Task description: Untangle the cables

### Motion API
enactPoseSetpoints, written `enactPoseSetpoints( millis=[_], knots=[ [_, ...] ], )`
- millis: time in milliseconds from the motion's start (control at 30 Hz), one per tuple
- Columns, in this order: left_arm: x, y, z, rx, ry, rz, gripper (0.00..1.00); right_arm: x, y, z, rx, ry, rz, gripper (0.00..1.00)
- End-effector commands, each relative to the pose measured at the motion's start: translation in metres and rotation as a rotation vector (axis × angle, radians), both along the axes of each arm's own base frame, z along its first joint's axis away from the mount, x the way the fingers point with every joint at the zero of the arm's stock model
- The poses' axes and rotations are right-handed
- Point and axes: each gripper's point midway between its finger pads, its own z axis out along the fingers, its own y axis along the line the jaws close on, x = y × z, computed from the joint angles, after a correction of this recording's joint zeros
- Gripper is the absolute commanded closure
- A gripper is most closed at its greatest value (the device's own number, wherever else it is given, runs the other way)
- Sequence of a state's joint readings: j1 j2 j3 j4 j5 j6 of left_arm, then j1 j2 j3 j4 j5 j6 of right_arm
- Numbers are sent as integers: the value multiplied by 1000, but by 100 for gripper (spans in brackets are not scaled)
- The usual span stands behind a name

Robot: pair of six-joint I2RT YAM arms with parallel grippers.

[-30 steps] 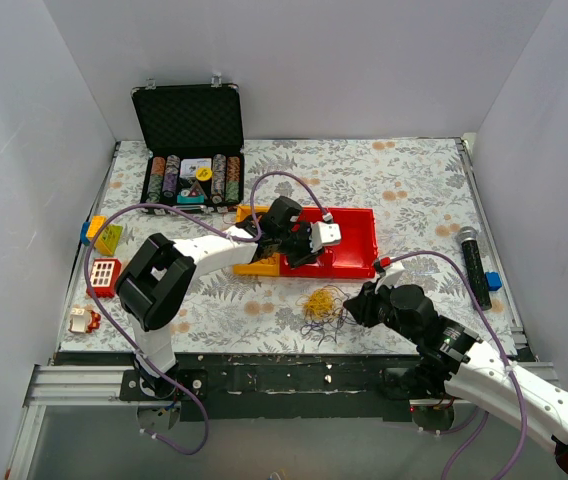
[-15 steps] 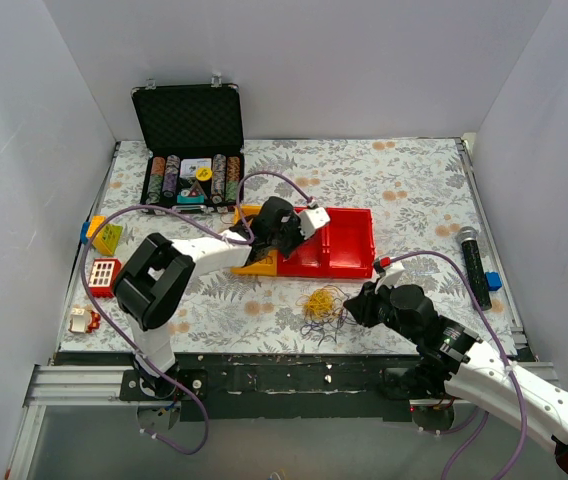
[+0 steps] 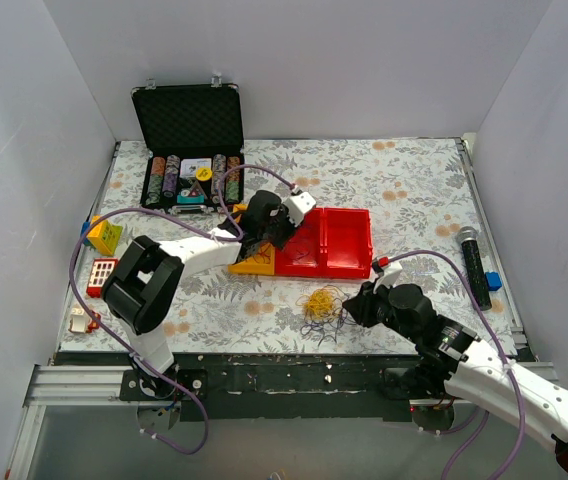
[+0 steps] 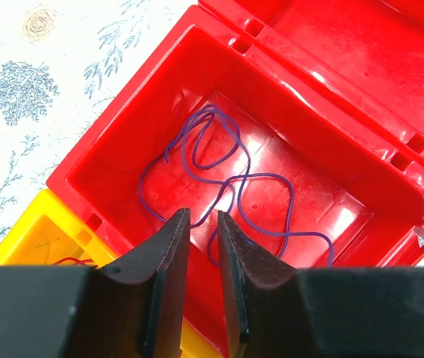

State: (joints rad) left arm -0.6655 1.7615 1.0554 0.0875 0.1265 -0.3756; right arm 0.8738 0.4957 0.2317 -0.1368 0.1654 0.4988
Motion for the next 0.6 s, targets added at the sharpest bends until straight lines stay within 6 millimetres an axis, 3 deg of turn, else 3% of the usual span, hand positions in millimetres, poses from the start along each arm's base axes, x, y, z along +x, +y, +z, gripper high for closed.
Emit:
enactPoseSetpoints(
  millis=[0,167,233,333,367,467,567],
  knots=[
    [0,-8,17,15,-37,-40,77,4,8,13,44,-30,11,75],
    [-6,-24,34,-19,-81,-107,55,4,8,14,41,-35,10,75],
    [-3,-28,50,-38,-104,-112,45,4,7,14,38,-33,9,75],
    [-2,-33,78,-63,-131,-132,43,4,6,15,38,-36,3,74],
    [-3,-34,88,-79,-142,-141,34,5,6,15,38,-38,2,74],
    [-27,-34,101,-90,-121,-218,12,5,5,16,40,-41,-2,73],
    [-72,-37,108,-111,-104,-384,12,6,3,16,35,-44,-13,68]
  ],
)
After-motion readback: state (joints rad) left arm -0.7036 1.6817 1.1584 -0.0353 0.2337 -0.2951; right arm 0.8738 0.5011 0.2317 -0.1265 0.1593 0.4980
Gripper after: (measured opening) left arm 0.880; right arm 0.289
